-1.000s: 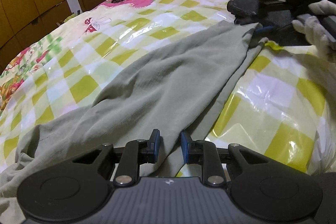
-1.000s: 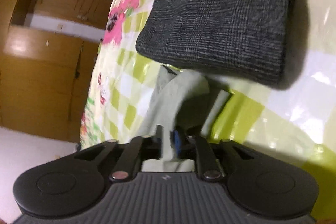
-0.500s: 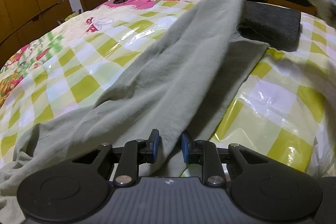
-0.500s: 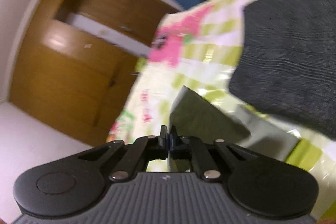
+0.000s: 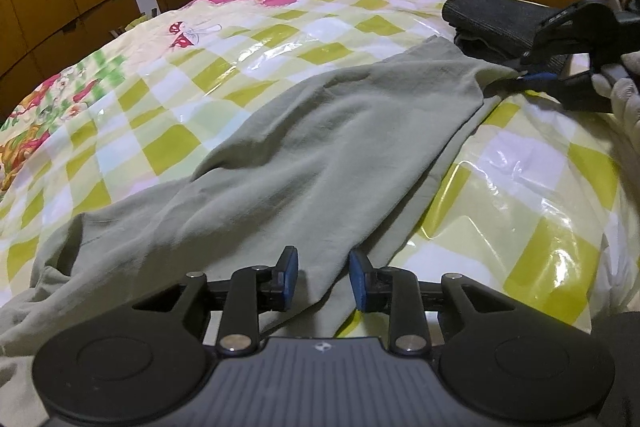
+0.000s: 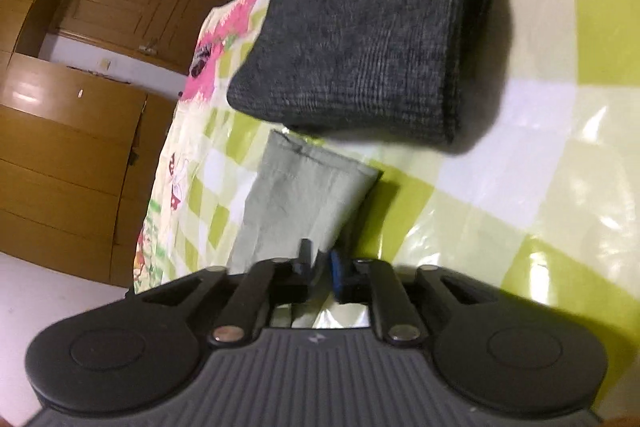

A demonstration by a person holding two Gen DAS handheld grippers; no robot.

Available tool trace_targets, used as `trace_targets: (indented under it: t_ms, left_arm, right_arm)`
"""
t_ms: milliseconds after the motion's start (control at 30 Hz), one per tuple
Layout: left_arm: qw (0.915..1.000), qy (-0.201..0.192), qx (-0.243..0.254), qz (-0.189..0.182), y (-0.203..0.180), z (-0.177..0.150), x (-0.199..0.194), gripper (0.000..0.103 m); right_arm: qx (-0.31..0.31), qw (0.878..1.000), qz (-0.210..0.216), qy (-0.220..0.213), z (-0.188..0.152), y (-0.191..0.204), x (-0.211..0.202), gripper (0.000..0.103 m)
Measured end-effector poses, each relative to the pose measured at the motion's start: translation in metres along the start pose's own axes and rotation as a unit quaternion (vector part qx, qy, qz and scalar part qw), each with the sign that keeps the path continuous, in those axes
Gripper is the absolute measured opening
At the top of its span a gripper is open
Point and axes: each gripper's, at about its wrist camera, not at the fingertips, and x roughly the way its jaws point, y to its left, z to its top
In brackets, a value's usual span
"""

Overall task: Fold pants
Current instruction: 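Lay the pant leg along the other leg with the right gripper while the left gripper holds the waistband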

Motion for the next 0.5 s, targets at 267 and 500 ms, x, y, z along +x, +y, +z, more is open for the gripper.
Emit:
trace_targets:
  t_ms: [267,500]
  left_arm:
    - [1.0,0.002,0.0,0.0,-0.001,-0.003,-0.001,0.044]
    - [0.9999,0.001,-0.011,-0.003,0.003,-0.002,0.001,0.048]
  right_arm:
    - [-0.025,0.998,-0.035,-0.039,0.013,0.02,0.007,0.013]
    - [-0.079,0.995,-0.005,-0.053,0.023,0.061,0.019,0.004]
